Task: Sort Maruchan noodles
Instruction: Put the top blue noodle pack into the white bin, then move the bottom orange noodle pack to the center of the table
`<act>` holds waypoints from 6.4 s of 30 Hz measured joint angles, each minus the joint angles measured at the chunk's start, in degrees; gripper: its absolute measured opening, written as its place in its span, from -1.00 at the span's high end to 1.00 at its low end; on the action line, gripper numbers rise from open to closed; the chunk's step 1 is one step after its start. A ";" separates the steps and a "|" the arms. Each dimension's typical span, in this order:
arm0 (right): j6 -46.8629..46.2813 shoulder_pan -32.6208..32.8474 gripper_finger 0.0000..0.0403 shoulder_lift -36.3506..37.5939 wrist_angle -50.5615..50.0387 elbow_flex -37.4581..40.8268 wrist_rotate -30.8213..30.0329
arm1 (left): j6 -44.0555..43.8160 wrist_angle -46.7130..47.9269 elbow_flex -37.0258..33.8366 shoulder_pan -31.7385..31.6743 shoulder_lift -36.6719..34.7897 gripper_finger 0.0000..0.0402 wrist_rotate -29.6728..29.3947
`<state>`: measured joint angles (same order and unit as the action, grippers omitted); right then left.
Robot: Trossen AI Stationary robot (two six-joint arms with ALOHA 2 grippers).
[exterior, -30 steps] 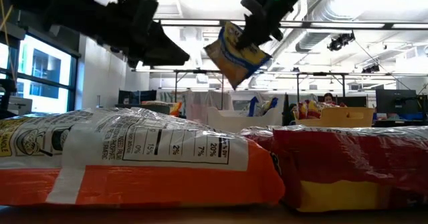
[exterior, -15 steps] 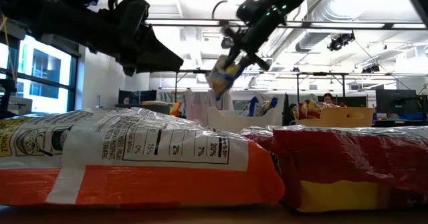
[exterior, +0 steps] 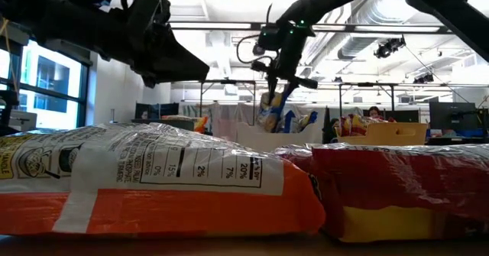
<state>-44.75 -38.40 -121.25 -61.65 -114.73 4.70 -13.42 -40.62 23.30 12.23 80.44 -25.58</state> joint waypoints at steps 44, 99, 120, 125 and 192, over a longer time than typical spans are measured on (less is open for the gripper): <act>2.23 -2.55 0.57 -4.36 -13.91 -3.94 3.04 | -2.98 0.21 0.04 -0.02 0.03 0.43 2.03; 44.33 9.40 0.99 30.34 38.80 41.95 -20.34 | 0.86 9.84 0.04 1.56 -6.11 0.99 -6.37; 51.65 13.54 1.00 48.98 87.82 80.88 -12.96 | 4.01 12.81 0.04 -11.95 -6.13 1.00 -0.92; 52.59 13.54 1.00 48.96 91.56 80.90 -12.99 | 5.94 15.32 1.04 -17.26 -6.63 1.00 6.56; 55.30 20.67 1.00 48.87 83.05 80.90 -10.85 | -8.77 42.64 23.61 26.50 15.88 -0.07 8.20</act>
<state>10.55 -17.74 -72.38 21.40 -33.82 -6.15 -22.19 2.02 46.91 38.73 96.31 -17.38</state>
